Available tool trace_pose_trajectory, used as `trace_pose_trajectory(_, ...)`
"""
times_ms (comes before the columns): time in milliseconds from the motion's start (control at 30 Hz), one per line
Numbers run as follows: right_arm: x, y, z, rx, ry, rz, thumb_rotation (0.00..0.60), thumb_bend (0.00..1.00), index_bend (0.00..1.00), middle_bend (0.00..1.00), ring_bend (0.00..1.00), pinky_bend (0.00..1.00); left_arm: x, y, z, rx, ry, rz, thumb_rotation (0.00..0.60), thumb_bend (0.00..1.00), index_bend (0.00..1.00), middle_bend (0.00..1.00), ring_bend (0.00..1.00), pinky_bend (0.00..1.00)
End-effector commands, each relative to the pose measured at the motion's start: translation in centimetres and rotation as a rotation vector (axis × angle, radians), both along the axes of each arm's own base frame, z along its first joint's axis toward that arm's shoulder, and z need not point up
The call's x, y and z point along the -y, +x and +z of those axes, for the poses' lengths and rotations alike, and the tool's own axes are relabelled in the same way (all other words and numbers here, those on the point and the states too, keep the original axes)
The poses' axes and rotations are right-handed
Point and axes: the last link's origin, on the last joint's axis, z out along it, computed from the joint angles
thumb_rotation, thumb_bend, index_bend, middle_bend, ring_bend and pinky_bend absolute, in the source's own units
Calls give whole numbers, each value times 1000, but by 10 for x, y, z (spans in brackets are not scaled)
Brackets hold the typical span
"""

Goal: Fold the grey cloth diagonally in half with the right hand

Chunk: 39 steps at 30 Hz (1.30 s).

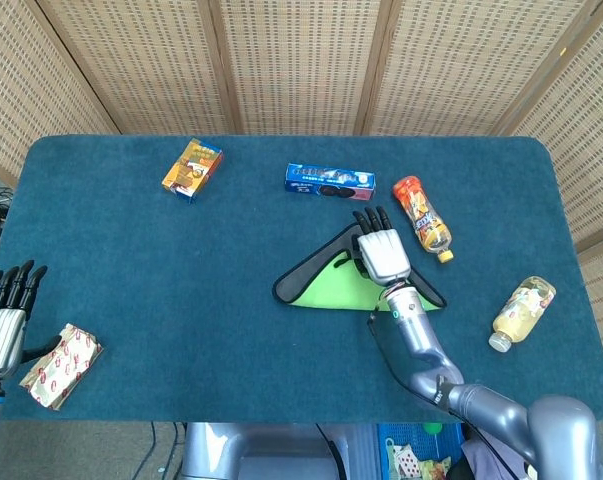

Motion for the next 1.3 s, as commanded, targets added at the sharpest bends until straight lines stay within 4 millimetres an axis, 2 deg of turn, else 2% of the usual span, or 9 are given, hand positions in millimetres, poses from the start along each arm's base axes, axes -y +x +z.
trace_pose_trajectory(33, 3, -1, -2, -5, 3, -9, 600, 485, 580, 131, 0, 0, 0, 0, 0, 0, 0, 0, 600, 165, 0, 0, 0, 0)
trace_pose_trajectory(467, 18, -9, 0, -25, -14, -46, 600, 485, 580, 130, 0, 0, -2, -2, -2, -3, -7, 11, 600, 166, 0, 0, 0, 0)
trace_pose_trajectory(867, 29, -3, 2, -24, -24, -44, 600, 485, 580, 131, 0, 0, -3, -3, -2, -2, -8, 17, 600, 165, 0, 0, 0, 0)
trace_pose_trajectory(1300, 37, -5, 2, -36, -24, -63, 600, 485, 580, 131, 0, 0, -3, -3, -3, -3, -11, 19, 600, 166, 0, 0, 0, 0)
